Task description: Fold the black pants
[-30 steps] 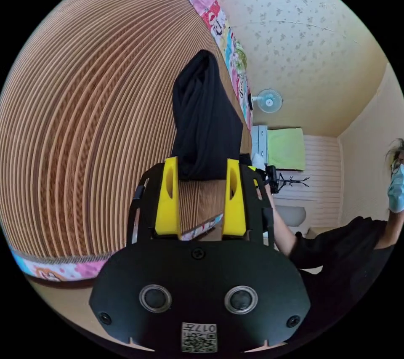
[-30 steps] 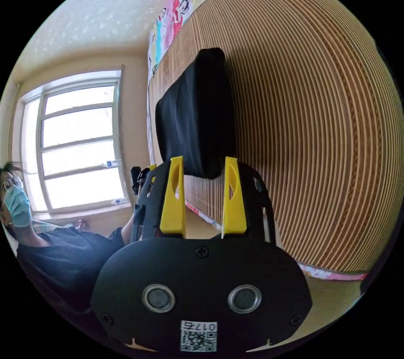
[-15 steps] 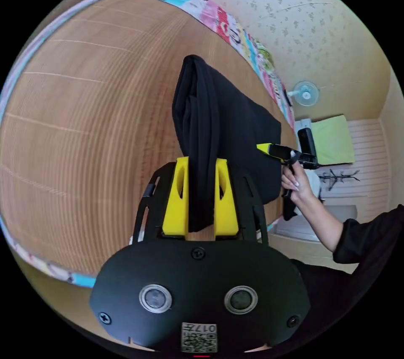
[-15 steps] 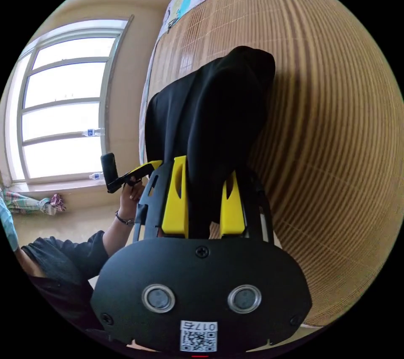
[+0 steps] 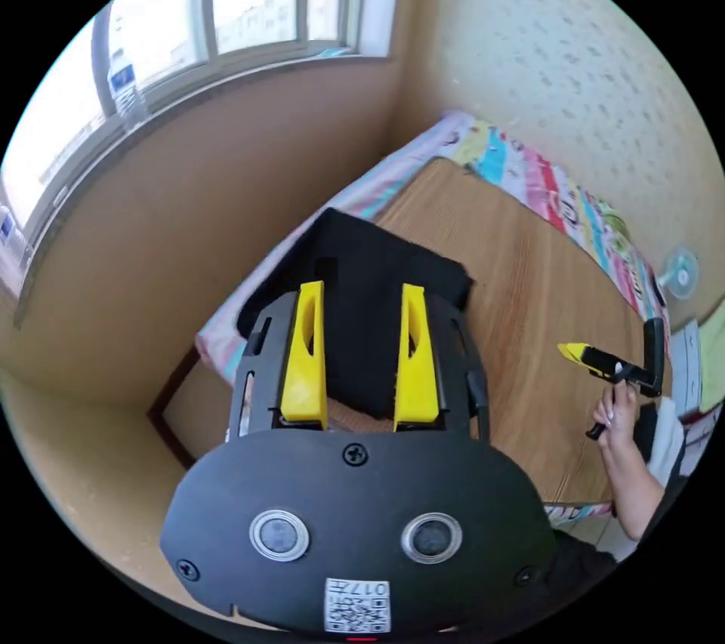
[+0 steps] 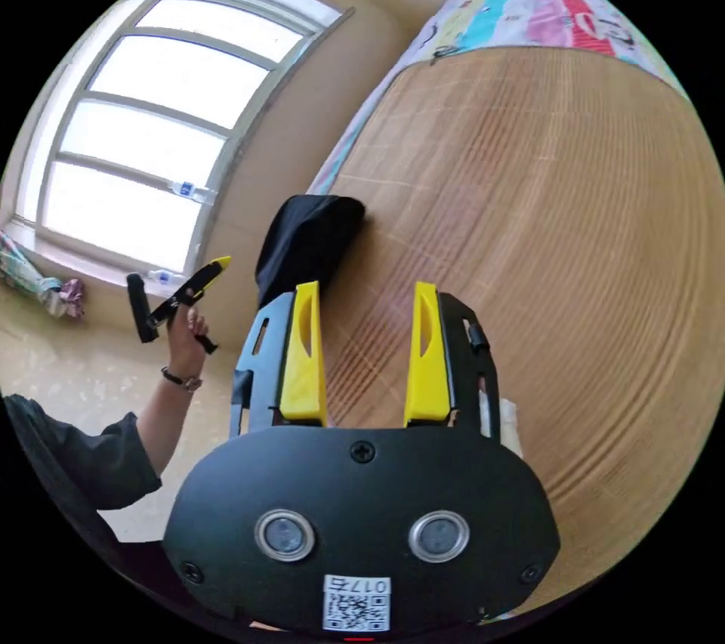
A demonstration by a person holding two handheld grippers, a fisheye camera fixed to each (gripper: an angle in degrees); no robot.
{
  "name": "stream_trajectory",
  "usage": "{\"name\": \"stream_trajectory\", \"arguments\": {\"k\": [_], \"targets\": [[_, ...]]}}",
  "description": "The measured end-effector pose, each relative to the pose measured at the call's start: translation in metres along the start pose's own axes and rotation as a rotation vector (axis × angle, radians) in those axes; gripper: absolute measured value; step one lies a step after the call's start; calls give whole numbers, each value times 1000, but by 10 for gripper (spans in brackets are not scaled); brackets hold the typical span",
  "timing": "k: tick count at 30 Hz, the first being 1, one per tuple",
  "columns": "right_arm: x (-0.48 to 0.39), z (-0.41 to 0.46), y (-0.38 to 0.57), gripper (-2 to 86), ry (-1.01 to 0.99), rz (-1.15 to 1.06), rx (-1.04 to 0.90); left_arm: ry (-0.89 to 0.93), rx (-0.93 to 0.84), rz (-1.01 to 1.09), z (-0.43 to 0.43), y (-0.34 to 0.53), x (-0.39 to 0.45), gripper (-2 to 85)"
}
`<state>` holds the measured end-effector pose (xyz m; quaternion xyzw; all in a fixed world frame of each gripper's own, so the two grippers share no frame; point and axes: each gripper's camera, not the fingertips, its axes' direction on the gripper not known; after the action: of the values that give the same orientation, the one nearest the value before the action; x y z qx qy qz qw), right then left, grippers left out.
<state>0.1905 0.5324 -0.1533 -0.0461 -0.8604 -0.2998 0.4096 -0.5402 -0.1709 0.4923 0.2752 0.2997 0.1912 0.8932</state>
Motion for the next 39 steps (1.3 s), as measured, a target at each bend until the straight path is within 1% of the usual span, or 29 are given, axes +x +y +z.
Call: {"name": "stream_trajectory", "arguments": {"k": [1,2,3,4,6,7,9,11,14,15,17,19,21,23,27,31,39], "targets": [[17,-33,28,196,129,38,43,18,2,19,4,11,22,157],[26,-48,43,203,183,58,59,54,-3,51,17,36,69,168],[45,-76,73,218,283,97,83,110,-21,86,36,61,118,181],[61,-98,102,230,383,137,89,142,-36,100,46,73,143,185],[82,-123,142,244,523,197,79,250,-97,135,89,120,236,203],[91,-135,166,248,593,227,77,274,-116,135,99,130,257,207],[94,-149,198,251,677,236,118,336,-162,135,133,166,329,230],[94,-161,226,257,745,243,175,288,-167,153,150,189,373,246],[102,-172,261,267,766,279,248,118,-165,146,176,220,414,285],[104,-172,274,274,763,281,274,59,-153,179,184,230,423,289],[106,-170,288,290,752,295,271,-37,-117,214,189,241,429,290],[101,-167,300,314,743,326,264,-17,-103,250,191,243,424,289],[90,-165,305,320,768,336,260,37,-145,252,204,239,405,290],[81,-162,308,321,791,369,251,57,-155,298,209,238,394,290],[65,-166,324,320,795,367,299,31,-106,313,221,240,377,288],[52,-171,332,320,798,362,305,59,-120,314,232,230,358,289],[35,-183,341,320,791,368,286,47,-124,318,252,208,323,289]]}}
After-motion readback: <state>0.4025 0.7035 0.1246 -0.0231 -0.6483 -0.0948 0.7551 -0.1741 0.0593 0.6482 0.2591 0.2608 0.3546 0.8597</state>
